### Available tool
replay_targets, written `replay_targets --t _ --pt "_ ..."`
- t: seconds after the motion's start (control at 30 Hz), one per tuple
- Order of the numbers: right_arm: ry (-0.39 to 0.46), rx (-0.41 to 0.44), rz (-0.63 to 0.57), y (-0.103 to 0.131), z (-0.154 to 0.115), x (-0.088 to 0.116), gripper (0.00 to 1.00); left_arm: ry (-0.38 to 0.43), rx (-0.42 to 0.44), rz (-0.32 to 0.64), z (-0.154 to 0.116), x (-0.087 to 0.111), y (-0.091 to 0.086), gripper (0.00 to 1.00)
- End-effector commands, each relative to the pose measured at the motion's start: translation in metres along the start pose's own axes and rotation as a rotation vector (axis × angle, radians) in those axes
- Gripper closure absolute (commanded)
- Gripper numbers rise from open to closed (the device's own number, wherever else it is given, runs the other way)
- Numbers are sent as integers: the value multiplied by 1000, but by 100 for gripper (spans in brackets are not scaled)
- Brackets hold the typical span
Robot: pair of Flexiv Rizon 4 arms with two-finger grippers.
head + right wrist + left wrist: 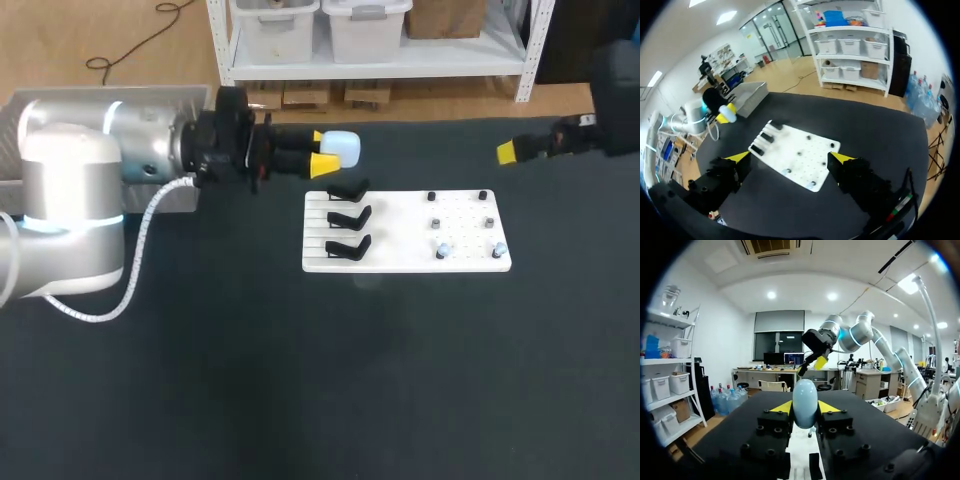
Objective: Pick up each earbud case from the left stands, insert the matching earbuds, close the lid, and place the case in the box.
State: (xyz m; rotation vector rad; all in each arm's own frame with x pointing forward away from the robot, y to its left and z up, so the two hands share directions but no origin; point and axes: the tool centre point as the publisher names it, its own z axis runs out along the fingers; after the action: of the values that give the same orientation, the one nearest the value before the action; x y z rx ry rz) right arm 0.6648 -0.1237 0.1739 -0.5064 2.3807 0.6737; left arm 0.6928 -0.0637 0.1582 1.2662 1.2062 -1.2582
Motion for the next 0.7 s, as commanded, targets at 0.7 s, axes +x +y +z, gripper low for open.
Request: replay_targets --t 0.7 --pt "128 133 -195 115 38 1 0 -7 -15 -17 -8 18 -9 100"
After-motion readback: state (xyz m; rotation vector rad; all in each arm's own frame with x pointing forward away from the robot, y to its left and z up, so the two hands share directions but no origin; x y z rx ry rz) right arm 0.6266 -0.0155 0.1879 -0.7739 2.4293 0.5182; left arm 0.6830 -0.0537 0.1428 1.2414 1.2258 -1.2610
